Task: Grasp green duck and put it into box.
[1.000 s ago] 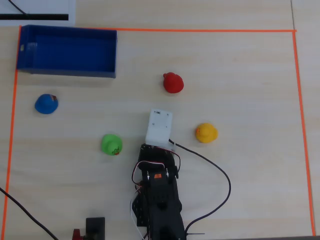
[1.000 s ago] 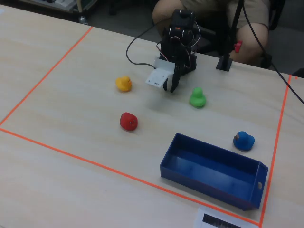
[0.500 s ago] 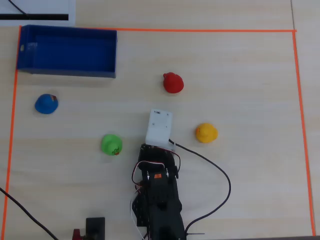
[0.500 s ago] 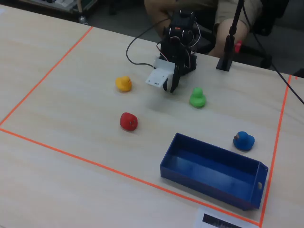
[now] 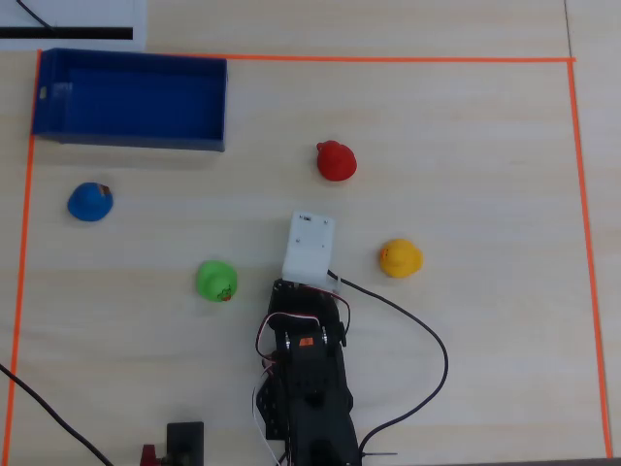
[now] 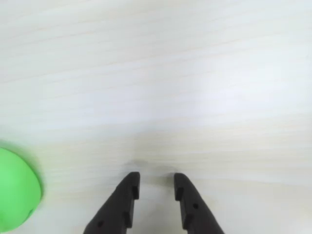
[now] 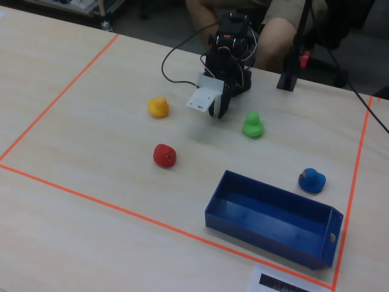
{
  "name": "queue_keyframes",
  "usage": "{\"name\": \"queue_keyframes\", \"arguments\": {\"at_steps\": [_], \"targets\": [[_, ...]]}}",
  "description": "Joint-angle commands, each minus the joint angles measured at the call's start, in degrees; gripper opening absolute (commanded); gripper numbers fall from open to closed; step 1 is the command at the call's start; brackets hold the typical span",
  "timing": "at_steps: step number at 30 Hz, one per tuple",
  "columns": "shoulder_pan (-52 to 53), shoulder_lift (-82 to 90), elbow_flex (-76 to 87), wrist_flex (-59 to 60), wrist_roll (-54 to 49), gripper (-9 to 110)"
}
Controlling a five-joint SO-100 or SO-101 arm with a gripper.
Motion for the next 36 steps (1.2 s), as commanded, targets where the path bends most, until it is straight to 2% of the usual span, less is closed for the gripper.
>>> {"name": "queue_keyframes", "arguments": {"at_steps": [1, 16, 19, 23, 26, 29, 36], "targets": [[0.35, 0.0, -0.18, 1.32, 0.26, 7], [2.11, 0.0, -0.09, 1.41, -1.76, 6], [2.02, 0.0, -0.09, 0.88, -3.96, 1], [5.1, -4.22, -7.91, -1.05, -4.04, 1], [5.45, -18.11, -24.96, 2.81, -3.34, 10], [0.0, -32.43, -43.51, 15.64, -2.99, 27], [-22.15, -43.42, -56.87, 20.3, 14.68, 40]]}}
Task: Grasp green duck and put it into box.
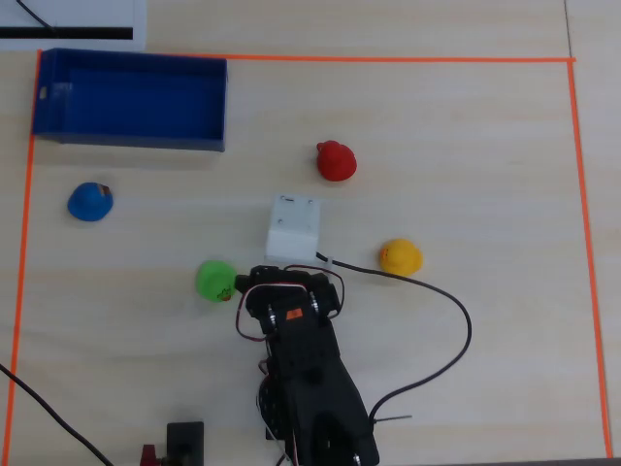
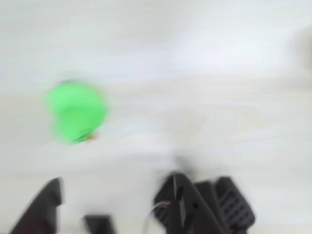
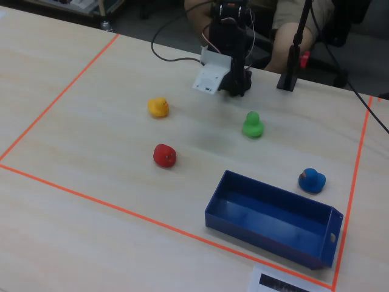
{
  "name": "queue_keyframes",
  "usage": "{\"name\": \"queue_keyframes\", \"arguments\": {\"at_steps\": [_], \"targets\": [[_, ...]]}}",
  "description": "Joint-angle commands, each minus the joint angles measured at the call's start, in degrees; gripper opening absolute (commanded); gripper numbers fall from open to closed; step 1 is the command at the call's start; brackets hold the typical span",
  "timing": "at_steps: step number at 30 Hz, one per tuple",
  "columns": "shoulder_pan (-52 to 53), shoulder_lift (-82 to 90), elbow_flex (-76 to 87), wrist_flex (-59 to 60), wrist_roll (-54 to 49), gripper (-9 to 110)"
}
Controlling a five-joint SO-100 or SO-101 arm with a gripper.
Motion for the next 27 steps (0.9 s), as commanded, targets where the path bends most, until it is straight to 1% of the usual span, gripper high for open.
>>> {"name": "queue_keyframes", "arguments": {"at_steps": [1, 4, 7, 13, 18, 23, 24, 25, 27], "targets": [[-11.95, -6.86, -9.58, 0.18, 9.49, 41], [-16.79, -11.16, -10.28, -2.02, 14.41, 43], [-18.72, -12.48, -4.31, -7.65, 15.91, 43], [-15.73, -13.01, 10.55, -21.62, 13.8, 43], [-14.06, -12.74, 17.23, -27.6, 13.01, 42], [-15.12, -12.57, 22.5, -33.57, 15.91, 40], [-15.29, -12.57, 23.47, -34.89, 16.52, 35], [-15.29, -12.57, 24.26, -36.3, 17.31, 25], [-15.21, -12.57, 25.31, -38.76, 19.34, 1]]}}
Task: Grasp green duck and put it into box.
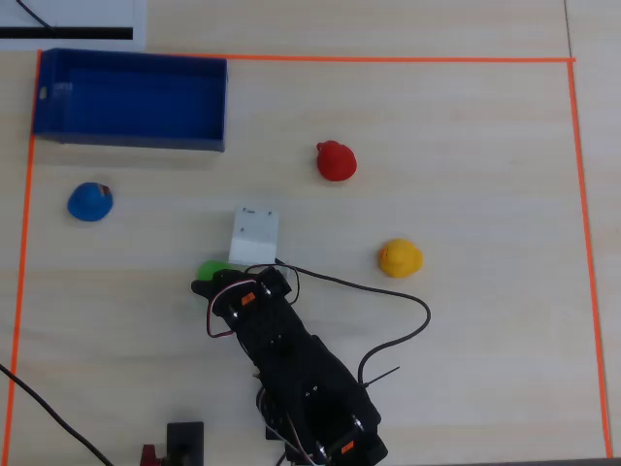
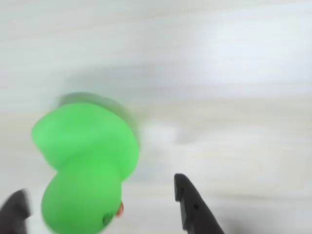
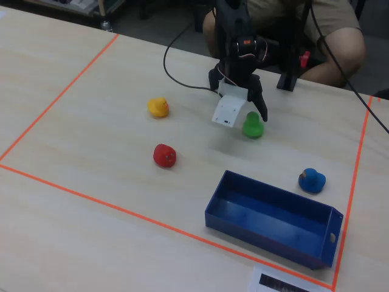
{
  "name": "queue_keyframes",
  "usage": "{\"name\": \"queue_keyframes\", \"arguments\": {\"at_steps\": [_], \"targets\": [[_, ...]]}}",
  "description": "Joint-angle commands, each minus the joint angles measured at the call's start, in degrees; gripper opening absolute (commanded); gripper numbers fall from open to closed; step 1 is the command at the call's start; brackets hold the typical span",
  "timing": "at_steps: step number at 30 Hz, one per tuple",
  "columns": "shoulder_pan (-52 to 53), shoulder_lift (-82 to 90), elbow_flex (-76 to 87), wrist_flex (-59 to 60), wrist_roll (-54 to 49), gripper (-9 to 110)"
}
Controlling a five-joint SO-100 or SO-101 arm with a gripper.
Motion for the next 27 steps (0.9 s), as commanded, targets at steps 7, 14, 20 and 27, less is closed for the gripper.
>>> {"name": "queue_keyframes", "arguments": {"at_steps": [7, 14, 20, 27], "targets": [[3.52, 3.16, -13.1, 7.38, 2.37, 0], [7.38, -13.1, -60.82, 19.6, 5.45, 0], [6.15, -36.56, -81.04, 14.24, 8.7, 0], [4.92, -72.95, -118.83, 18.81, 7.91, 0]]}}
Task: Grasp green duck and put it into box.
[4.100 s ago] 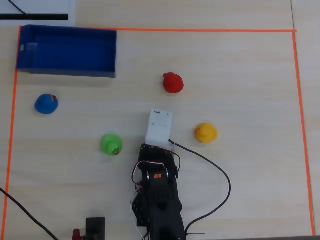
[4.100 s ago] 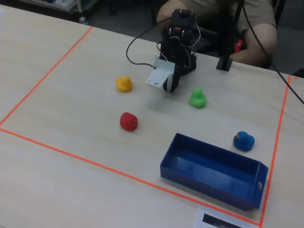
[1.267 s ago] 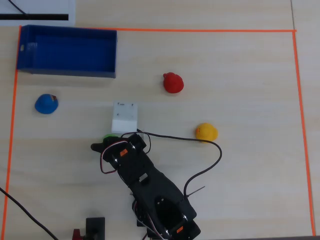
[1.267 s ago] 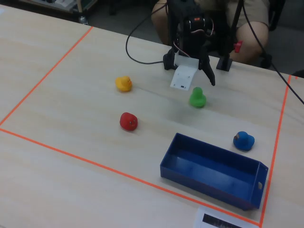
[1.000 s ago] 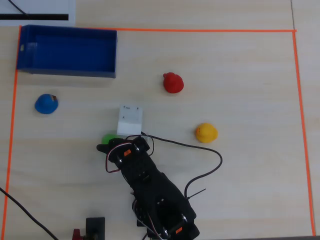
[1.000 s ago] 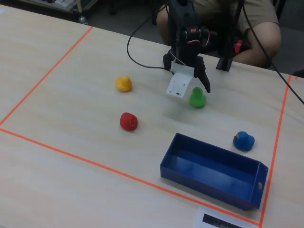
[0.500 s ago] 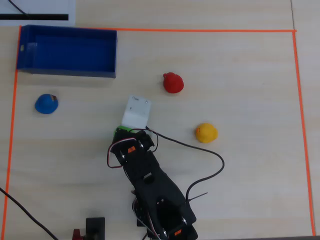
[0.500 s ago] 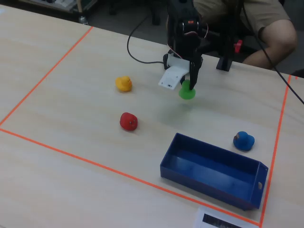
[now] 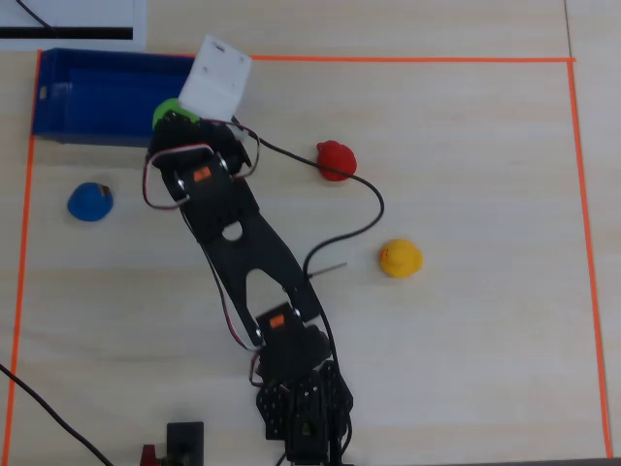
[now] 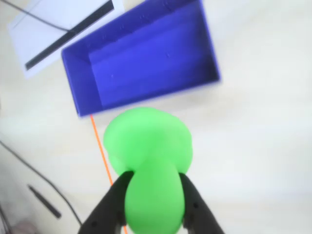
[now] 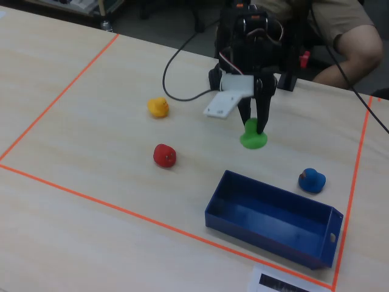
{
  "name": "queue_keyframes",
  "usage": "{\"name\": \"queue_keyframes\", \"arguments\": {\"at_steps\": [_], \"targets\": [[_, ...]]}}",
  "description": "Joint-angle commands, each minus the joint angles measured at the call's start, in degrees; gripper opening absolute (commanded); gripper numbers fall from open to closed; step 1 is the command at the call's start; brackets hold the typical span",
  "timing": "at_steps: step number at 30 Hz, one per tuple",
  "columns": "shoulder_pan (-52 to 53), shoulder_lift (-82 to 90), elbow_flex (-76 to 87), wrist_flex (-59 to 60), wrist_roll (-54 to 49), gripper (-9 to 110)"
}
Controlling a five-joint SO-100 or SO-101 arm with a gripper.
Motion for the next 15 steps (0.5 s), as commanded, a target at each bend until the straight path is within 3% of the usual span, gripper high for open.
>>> {"name": "queue_keyframes", "arguments": {"at_steps": [1, 4, 15], "targets": [[-2.2, -24.52, -32.87, 4.13, 0.0, 0], [-2.72, -41.75, -58.36, 9.76, -0.79, 0], [4.04, -54.14, -60.47, 1.67, -7.29, 0]]}}
